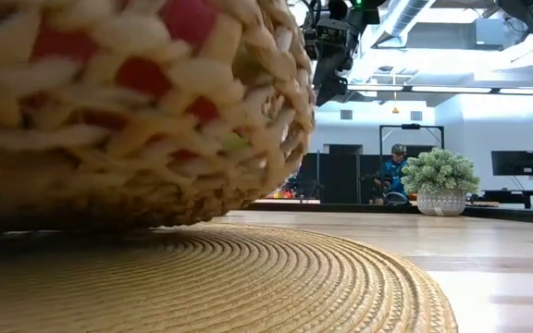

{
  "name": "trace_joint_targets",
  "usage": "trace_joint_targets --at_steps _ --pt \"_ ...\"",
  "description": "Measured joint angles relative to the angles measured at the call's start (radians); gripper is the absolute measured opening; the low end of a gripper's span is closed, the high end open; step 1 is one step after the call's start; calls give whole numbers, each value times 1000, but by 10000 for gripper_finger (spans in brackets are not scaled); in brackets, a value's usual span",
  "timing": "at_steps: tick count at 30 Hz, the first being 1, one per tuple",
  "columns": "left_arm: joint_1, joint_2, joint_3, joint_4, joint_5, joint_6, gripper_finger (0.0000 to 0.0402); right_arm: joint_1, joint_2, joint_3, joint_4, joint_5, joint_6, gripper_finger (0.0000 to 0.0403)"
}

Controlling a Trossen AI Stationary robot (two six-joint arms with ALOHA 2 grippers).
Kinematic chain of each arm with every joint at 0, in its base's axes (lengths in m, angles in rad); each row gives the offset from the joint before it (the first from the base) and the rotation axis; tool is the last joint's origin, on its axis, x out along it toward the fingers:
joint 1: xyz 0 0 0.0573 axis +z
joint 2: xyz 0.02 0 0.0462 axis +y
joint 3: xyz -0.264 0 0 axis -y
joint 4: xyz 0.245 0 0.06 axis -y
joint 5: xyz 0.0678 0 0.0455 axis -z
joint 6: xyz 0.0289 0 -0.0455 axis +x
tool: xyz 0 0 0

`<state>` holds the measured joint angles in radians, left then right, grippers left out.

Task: Build produce basket
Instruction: Put the tomato into the basket

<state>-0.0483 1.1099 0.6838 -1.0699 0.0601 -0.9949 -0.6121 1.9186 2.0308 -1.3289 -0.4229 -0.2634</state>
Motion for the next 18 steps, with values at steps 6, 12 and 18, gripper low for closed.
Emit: trace_joint_targets --at_steps 6,12,18 --pt "0 3 -19 51 -54 6 323 0 0 0 1 0 0 327" --pt "0 51 -19 58 -50 45 319 0 0 0 0 0 0 327" --pt "0 103 -19 89 -39 70 261 0 0 0 -3 0 0 327"
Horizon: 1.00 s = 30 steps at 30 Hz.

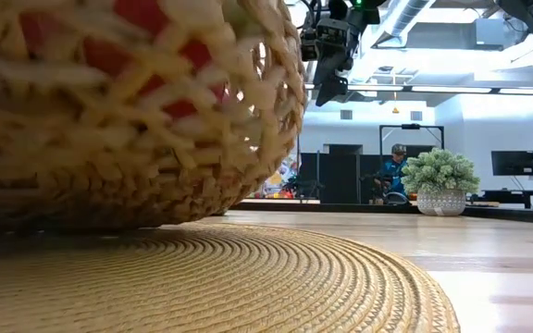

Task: Build produce basket
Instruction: Put the tomato into the basket

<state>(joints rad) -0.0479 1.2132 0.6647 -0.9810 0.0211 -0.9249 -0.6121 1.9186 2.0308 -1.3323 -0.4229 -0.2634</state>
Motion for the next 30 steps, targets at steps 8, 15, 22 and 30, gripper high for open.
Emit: trace_joint_targets --at_steps 8,15,22,30 --pt "0 9 4 5 9 -10 153 0 0 0 0 0 0 327" --pt "9 11 104 -38 -43 9 148 -1 0 0 1 0 0 327" --pt "40 11 271 -195 -155 37 146 -5 0 0 1 0 0 327" --pt "74 11 546 -309 -295 92 152 -7 -5 -1 -9 0 0 327"
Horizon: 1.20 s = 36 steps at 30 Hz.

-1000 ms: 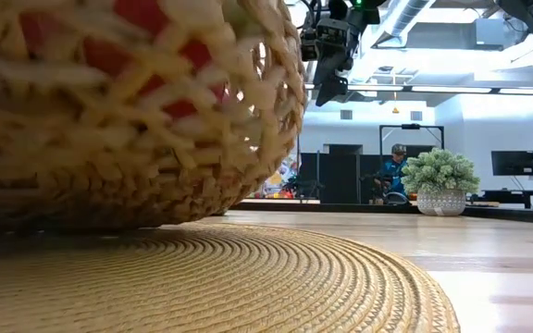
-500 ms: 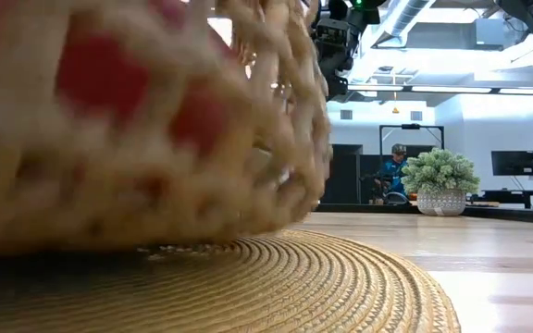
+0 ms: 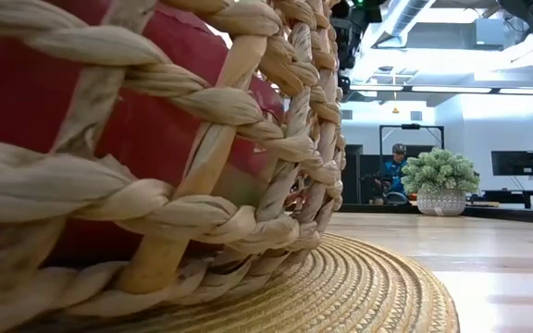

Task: Build produce basket
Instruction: Put the tomato into the basket

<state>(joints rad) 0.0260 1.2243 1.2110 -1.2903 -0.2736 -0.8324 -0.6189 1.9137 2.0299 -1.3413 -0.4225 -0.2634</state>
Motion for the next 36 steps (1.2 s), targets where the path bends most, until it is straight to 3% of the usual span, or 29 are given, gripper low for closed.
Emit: trace_joint_targets --at_steps 5,12,16,23,29,36 --pt "10 0 183 14 33 72 152 -3 -46 0 -18 0 0 327" --pt "-53 3 375 163 229 133 152 -6 -157 0 -21 0 0 327" --pt "-131 36 386 194 248 134 162 -4 -216 0 -28 0 1 327" --pt "-254 167 386 103 347 191 165 -3 -282 0 -67 2 24 327" --pt "-275 270 386 100 340 247 171 -3 -298 0 -99 4 40 327" --pt "-271 353 385 90 394 330 238 13 -300 0 -176 5 61 327"
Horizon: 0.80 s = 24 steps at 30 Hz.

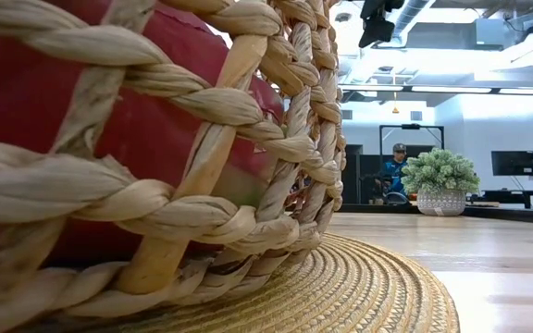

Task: Build produce basket
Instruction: Put the tomato into the basket, then put the grapes into the basket

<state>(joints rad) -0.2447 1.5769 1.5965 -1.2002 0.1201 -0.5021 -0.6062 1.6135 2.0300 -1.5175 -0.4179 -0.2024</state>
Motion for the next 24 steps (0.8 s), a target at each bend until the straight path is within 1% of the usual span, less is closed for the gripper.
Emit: trace_joint_targets --at_steps 5,7,9,11,13,15,16,17,18,21,24 --pt "39 -10 0 -26 6 29 312 11 -8 0 -1 0 -6 327" --pt "68 -15 8 -38 -16 32 330 11 -14 0 -2 0 -9 327" --pt "103 -15 39 -76 -53 55 338 10 -19 0 0 0 -13 327" --pt "150 -14 86 -107 -124 111 339 9 -23 0 -1 0 -16 327" --pt "209 -16 128 -104 -241 174 337 -2 -25 0 0 0 -16 327" --pt "285 -16 155 -103 -378 203 334 -5 -28 0 0 0 -16 327" --pt "331 -16 158 -95 -426 209 333 -5 -28 0 0 0 -16 327" --pt "382 -17 156 -85 -447 219 332 -5 -27 0 0 1 -16 327" --pt "431 -17 144 -71 -445 233 332 -5 -27 0 0 1 -18 327" --pt "551 -16 76 -25 -381 291 331 -4 -27 0 -1 0 -36 327" --pt "621 -15 -24 51 -279 329 331 -5 -27 0 -1 0 -38 327"
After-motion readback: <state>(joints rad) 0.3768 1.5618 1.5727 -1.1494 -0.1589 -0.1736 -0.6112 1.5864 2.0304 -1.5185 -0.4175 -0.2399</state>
